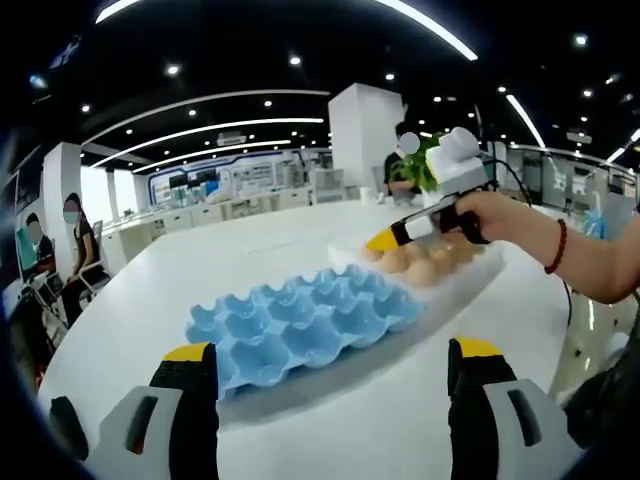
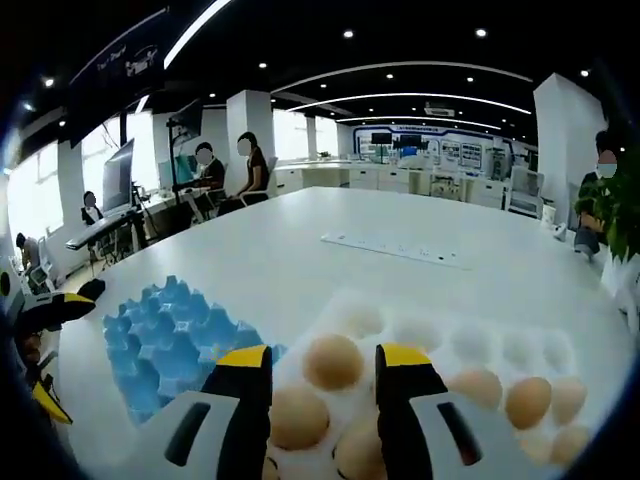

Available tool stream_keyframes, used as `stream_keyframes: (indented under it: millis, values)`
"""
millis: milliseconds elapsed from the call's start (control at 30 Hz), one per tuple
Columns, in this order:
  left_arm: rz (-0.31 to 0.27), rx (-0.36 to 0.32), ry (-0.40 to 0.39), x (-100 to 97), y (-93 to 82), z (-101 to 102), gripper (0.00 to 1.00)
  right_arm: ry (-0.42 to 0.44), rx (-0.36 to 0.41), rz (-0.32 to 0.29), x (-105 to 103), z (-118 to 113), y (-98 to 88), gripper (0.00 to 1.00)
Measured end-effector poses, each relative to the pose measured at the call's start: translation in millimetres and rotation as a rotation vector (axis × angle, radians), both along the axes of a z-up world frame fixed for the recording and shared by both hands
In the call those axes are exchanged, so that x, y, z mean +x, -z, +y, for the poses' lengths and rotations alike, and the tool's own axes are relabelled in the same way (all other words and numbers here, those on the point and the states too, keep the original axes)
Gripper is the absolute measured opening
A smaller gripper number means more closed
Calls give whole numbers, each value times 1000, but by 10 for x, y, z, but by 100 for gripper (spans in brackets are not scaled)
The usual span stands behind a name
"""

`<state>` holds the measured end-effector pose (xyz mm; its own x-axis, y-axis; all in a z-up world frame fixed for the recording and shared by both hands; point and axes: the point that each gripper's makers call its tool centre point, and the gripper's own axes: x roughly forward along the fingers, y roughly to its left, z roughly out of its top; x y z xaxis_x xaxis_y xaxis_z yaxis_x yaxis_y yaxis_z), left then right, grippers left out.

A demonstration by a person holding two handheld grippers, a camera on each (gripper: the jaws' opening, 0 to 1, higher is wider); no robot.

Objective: Place the egg into an empty slot of the egg tray after lifting it from the table, then release the egg inside the slot.

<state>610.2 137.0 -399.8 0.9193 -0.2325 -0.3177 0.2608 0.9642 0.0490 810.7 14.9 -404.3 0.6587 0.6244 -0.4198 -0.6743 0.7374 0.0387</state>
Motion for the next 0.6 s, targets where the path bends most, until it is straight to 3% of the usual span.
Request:
stream_keyframes:
  millis: [300,600]
  values:
    - [-6,9,-9,-7,-34,59,96,10,-104,26,-38,-3,48,40]
    - [1,10,-15,-58,-20,95,96,-60,-156,59,-26,37,120,35]
